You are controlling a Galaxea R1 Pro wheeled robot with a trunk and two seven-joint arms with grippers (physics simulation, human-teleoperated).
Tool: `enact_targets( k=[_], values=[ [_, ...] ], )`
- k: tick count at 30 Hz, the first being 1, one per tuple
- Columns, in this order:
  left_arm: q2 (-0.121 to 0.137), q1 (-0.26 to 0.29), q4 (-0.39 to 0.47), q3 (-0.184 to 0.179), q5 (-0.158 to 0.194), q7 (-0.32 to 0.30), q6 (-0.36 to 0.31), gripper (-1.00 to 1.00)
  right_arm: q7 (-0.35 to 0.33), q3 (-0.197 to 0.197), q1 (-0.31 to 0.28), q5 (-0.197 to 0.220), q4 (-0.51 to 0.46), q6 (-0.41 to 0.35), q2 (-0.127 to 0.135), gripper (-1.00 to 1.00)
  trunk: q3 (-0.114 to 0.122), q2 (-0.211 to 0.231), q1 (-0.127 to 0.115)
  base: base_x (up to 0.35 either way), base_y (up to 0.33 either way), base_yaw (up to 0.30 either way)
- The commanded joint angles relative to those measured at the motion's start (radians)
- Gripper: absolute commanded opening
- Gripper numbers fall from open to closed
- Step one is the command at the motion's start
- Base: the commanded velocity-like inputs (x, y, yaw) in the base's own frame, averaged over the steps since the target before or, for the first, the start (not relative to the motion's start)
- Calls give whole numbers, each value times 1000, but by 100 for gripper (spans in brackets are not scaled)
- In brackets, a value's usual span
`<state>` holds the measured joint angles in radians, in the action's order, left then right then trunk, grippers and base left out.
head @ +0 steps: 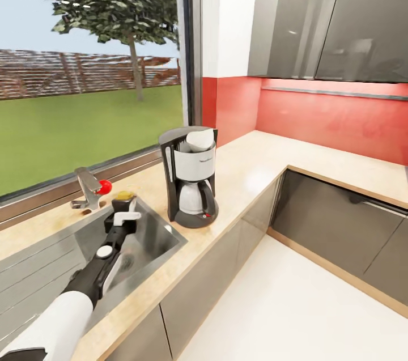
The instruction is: Set up a coffee station on the kitchen countertop: keep the coffee maker on the countertop, move the bottle of coffee from the kitchen shelf to the counter next to the coffee maker, place a paper coffee filter on top of the coffee maker, put the saucer next to the coffee maker with the coffee cup on the saucer, and place the electric kettle next to the coffee maker.
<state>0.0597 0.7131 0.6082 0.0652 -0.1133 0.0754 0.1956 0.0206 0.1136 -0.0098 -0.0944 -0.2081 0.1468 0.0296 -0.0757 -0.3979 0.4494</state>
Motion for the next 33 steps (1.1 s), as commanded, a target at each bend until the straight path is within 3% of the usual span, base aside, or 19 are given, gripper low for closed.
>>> enact_targets(
  k=[1,6,7,33],
  values=[
    [6,1,-1,2,-5,-1,4,-100,1,8,-1,-10,1,4,0,100,-2,-2,1,0,0,0],
    [34,2,0,4,31,-24,5,-100,1,8,-1,-10,2,4,0,100,-2,-2,1,0,0,0],
    [106,2,0,4,58,-188,5,-100,1,8,-1,-10,2,4,0,100,-2,-2,1,0,0,0],
    [94,2,-1,3,59,-178,10,-100,2,8,-1,-10,3,4,3,100,-2,-2,1,157,-34,0]
  ],
)
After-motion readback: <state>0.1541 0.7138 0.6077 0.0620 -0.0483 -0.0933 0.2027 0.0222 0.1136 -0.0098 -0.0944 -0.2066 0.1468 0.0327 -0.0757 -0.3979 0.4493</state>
